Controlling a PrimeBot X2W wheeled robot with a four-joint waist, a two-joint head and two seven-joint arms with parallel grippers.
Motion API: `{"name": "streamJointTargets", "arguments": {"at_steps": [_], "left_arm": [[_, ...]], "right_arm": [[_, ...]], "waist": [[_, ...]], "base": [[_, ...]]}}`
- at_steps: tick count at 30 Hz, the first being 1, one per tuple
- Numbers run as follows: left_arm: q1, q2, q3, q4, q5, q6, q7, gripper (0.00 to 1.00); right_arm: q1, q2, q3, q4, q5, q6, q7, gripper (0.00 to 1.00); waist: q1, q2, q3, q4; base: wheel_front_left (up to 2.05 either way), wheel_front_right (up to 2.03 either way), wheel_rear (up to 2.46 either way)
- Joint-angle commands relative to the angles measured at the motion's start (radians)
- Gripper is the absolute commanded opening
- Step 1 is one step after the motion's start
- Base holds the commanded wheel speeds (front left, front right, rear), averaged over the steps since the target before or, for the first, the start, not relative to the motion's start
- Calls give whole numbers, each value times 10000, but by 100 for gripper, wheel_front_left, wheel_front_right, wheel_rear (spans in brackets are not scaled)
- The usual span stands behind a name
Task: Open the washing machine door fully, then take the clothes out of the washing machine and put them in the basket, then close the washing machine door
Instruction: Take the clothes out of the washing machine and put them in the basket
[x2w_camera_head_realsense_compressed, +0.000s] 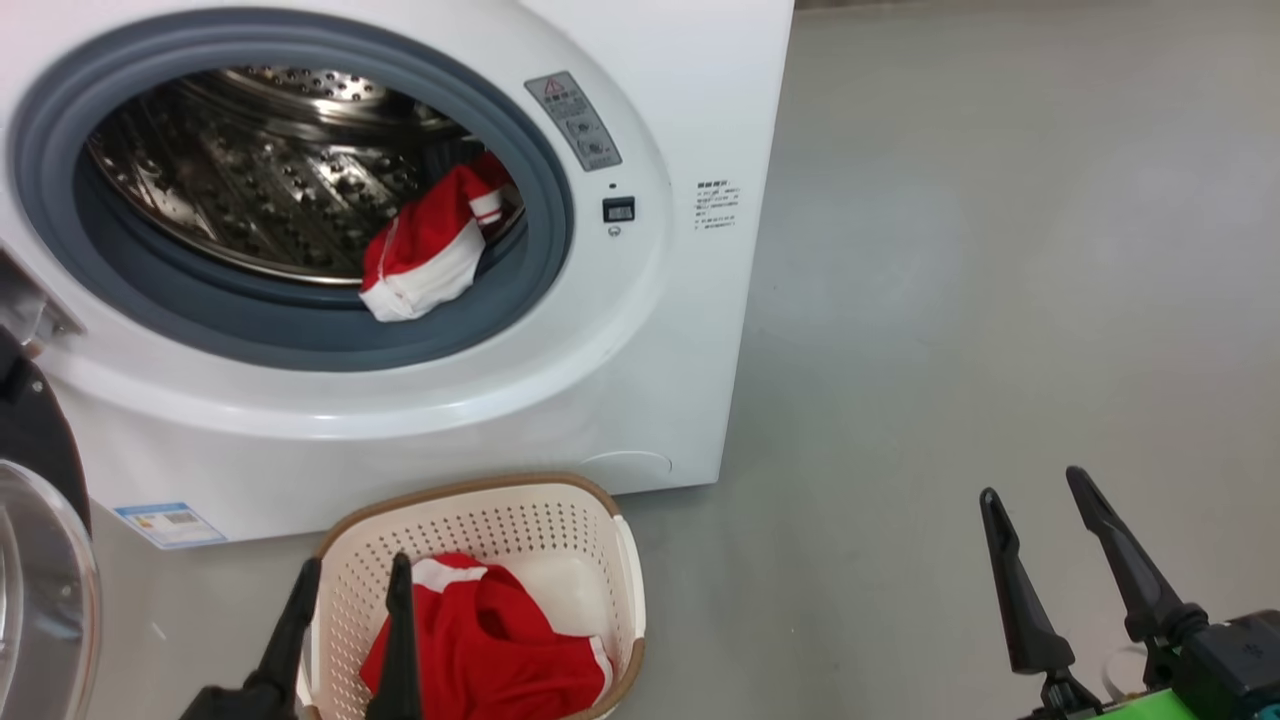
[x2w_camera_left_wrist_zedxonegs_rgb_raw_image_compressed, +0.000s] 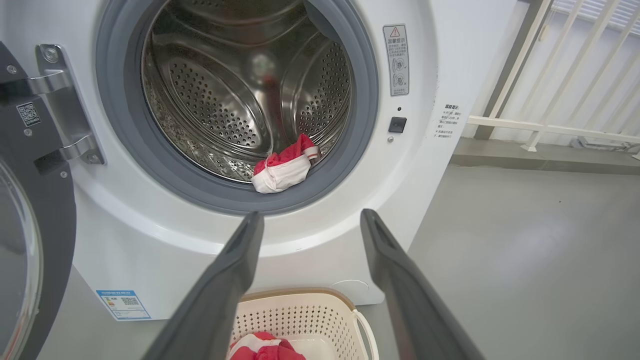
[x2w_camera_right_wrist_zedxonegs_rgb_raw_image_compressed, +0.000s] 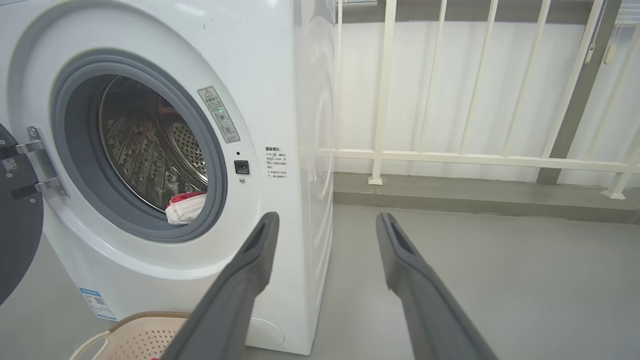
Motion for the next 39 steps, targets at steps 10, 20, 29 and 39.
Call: {"name": "streamJointTargets", "arguments": {"at_steps": [10, 20, 29, 39], "left_arm": [[511, 142, 337, -414, -102, 277, 1, 100], [709, 75, 225, -597, -73, 415, -23, 100], [671, 65, 213, -741, -70, 438, -85, 100], [621, -3, 134, -745, -136, 431, -82, 100]], "right_arm": [[367, -146, 176, -442, -182, 50, 83, 100], [521, -146, 163, -606, -147, 50, 141, 100], [472, -146, 170, -573, -86, 50, 131, 100], [449, -146, 170, -556, -102, 50, 154, 100]], "waist": [[0, -1, -668, 30], [0, -1, -672, 131], [0, -1, -600, 140], [0, -1, -626, 112]], "base": [[0, 0, 0], [0, 0, 0], [0, 0, 0], [0, 0, 0]]}}
